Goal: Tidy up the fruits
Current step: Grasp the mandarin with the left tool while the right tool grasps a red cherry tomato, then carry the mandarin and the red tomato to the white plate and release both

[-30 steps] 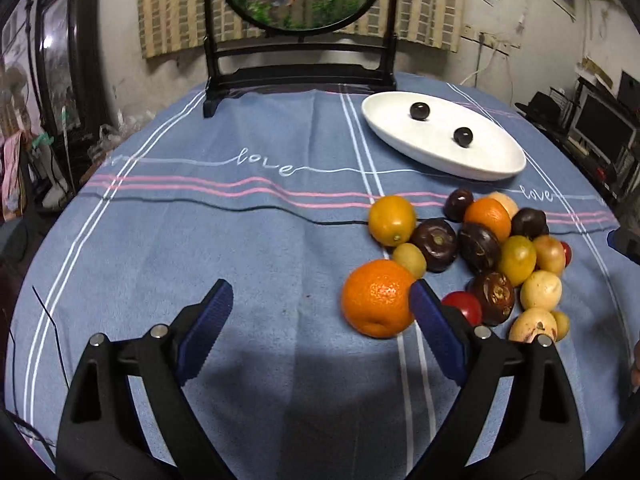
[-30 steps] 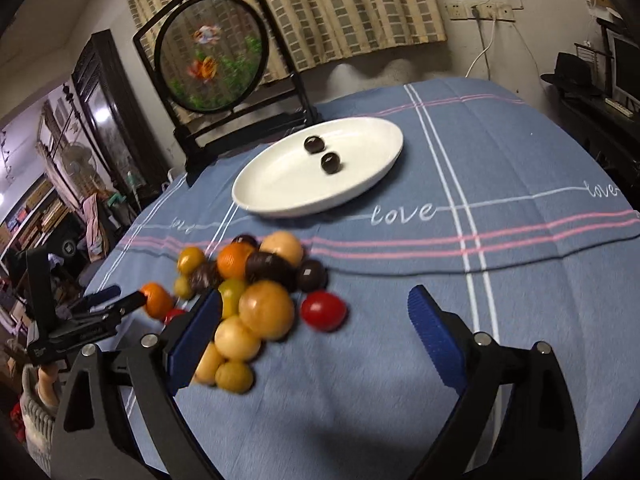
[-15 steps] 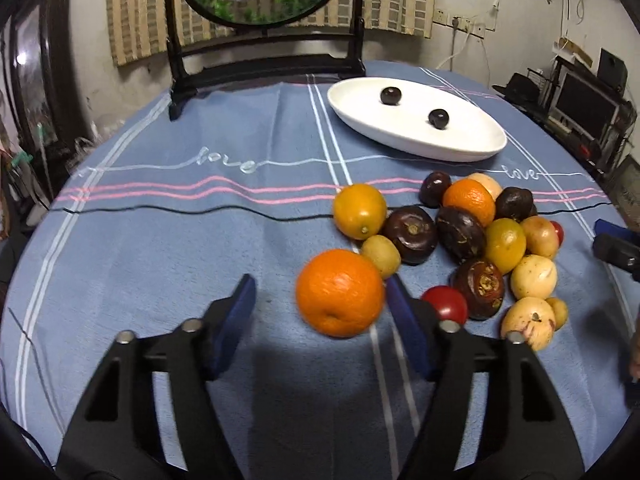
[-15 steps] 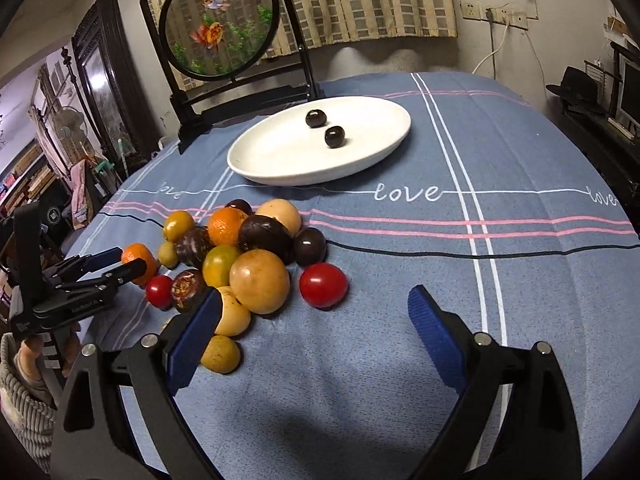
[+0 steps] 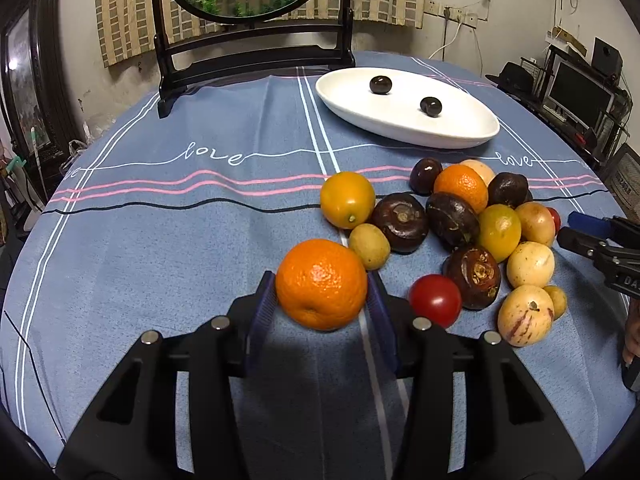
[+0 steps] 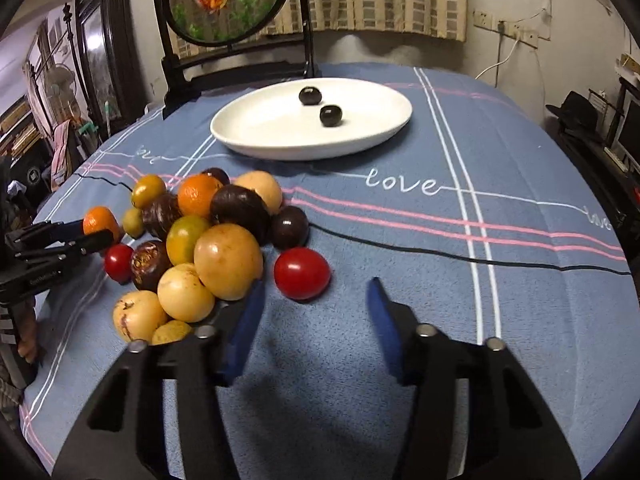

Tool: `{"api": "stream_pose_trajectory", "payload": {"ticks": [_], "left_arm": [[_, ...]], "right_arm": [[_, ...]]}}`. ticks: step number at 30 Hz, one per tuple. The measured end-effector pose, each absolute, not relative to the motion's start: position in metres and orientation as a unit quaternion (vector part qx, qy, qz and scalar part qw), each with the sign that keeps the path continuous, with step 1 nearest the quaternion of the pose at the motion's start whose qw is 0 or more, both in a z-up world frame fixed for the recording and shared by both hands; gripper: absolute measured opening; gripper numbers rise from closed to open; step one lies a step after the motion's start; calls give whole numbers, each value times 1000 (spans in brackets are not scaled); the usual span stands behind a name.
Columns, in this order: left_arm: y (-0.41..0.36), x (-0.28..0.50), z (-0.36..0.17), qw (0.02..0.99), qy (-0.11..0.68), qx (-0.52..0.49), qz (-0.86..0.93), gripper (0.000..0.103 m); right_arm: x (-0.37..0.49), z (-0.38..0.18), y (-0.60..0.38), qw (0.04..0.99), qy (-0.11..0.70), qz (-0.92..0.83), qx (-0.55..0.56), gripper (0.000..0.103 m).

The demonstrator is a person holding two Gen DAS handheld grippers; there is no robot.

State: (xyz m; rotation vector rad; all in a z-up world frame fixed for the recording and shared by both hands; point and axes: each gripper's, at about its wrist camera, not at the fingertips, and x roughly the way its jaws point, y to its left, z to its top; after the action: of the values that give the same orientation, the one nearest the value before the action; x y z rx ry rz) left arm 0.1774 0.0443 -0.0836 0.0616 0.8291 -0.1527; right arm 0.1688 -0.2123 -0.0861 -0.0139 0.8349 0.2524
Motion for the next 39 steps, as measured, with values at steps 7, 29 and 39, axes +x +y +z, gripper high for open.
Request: {"api": "stream_pose_trajectory", "payload": {"ticks": [7, 29, 39], "left_arm": [[45, 179, -86, 909, 409, 27, -68, 47], [46, 180, -61, 927, 370, 12, -63, 46], [-10, 267, -18, 928, 358, 40, -92, 46]], "right_arm": [[183, -89, -208, 903, 409, 132, -13, 49], [184, -70, -237, 911, 384, 138, 68, 32], [245, -24, -231, 918, 362, 147, 67, 32]]}}
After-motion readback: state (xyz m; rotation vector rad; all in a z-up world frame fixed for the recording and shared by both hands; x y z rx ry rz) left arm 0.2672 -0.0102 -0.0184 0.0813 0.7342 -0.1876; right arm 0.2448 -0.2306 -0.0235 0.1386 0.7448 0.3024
